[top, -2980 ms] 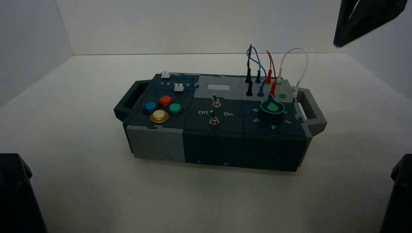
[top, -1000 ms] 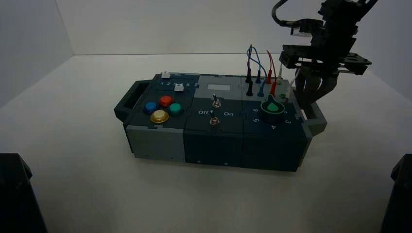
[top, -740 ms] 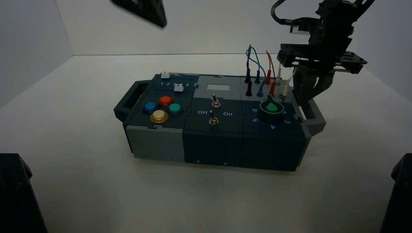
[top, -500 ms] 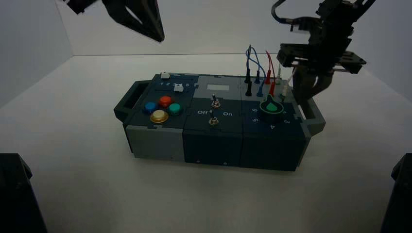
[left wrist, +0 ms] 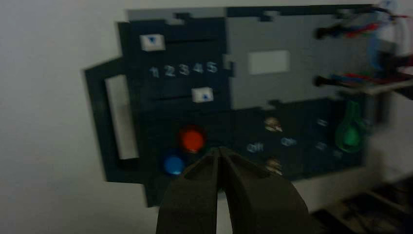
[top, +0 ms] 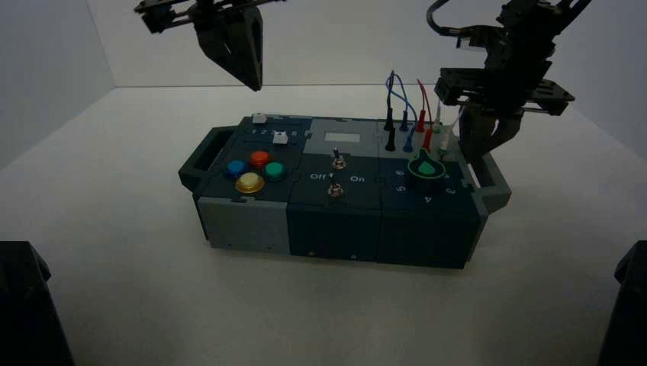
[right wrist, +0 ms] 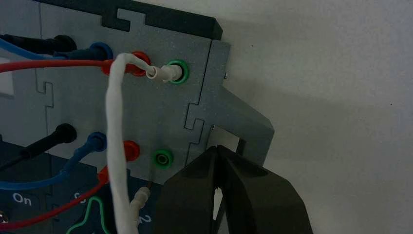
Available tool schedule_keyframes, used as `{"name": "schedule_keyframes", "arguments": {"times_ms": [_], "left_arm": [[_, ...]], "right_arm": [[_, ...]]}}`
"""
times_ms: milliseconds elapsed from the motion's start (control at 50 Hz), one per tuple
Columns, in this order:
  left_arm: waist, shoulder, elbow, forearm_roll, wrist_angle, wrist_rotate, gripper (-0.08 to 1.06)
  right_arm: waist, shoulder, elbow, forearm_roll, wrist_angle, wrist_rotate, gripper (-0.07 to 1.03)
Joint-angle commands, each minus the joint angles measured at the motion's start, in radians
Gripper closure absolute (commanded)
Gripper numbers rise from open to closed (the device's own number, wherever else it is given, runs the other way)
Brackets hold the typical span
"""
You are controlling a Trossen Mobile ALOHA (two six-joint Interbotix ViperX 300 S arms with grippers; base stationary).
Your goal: Flip the top switch on with the left gripper.
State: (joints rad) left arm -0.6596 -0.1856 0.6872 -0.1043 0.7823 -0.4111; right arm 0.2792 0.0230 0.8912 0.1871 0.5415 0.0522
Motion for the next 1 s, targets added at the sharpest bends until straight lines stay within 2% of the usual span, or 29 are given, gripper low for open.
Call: {"name": "schedule_keyframes", "arguments": {"times_ms": [20,120,280,460,700,1000], "left_arm": [[-0.054,0.023,-0.084,0.072,0.032,-0.058,1.01],[-0.083,0.041,-0.103,0.051,0.031,-0.063,1.01],[-0.094,0.083,-0.092,0.032,0.009,-0.069,1.01],[-0.115,0.114,-0.077,-0.018,-0.058,-0.069,1.01],[-0.118,0.156,-0.083,-0.021,-0.081,-0.069,1.01],[-0.158,0.225,-0.112,-0.021,-0.103,-0.066,1.01]], "right_arm": [[0.005,0.029,0.011,-0.012,-0.026,-0.009,0.98],[0.005,0.029,0.009,-0.014,-0.025,-0.009,0.98],[0.003,0.028,0.008,-0.015,-0.025,-0.011,0.98],[0.005,0.029,0.008,-0.023,-0.035,-0.012,0.98],[0.003,0.028,0.009,-0.026,-0.043,-0.014,0.98],[0.005,0.034,0.011,-0.031,-0.055,-0.015,0.99]]}}
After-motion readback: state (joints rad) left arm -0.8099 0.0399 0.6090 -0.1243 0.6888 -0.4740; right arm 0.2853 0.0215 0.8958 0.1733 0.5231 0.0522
